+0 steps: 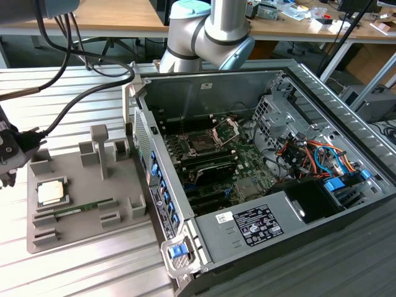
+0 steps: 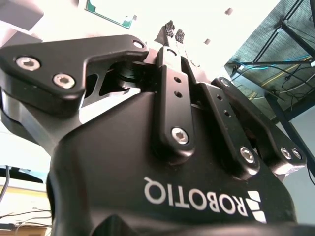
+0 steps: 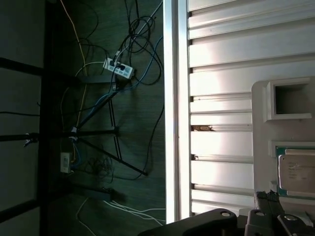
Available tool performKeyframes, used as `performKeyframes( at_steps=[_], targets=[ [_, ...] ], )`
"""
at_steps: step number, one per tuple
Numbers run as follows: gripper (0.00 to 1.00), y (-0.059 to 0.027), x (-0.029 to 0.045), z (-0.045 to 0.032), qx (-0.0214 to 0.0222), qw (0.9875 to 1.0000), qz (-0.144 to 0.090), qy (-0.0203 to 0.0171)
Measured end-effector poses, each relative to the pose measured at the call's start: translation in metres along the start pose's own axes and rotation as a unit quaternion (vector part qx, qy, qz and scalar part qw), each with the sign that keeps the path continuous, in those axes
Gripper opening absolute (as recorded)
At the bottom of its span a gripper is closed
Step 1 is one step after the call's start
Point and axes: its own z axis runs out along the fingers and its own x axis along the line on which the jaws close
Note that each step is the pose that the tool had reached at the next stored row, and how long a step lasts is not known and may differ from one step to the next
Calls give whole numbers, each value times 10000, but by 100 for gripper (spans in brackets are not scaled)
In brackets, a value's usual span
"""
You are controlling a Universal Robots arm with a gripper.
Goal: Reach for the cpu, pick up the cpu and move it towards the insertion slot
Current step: 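Pick up the cpu and move it towards the insertion slot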
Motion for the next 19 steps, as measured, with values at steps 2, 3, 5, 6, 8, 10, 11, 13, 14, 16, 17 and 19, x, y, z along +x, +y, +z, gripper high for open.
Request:
performKeyframes(
  at_steps=[2,3,5,6,8,10,11,13,14,16,17,19],
  targets=[
    [10,0,-26,5,6,10000,0,0],
    [10,-1,-40,8,8,10000,0,0],
    [10,-1,-57,11,10,10000,0,0],
    [10,-2,-71,13,13,10000,0,1],
    [10,-2,-94,18,16,10000,0,0],
    [10,-3,-123,22,18,10000,0,0],
    [10,-3,-136,25,19,10000,0,0],
    [10,-3,-149,27,21,10000,0,0],
    [10,-3,-156,28,22,10000,0,1],
    [10,-4,-170,31,24,10000,0,0],
    [10,-3,-177,33,24,10000,0,0],
    [10,-4,-192,36,27,10000,0,1]
  ],
)
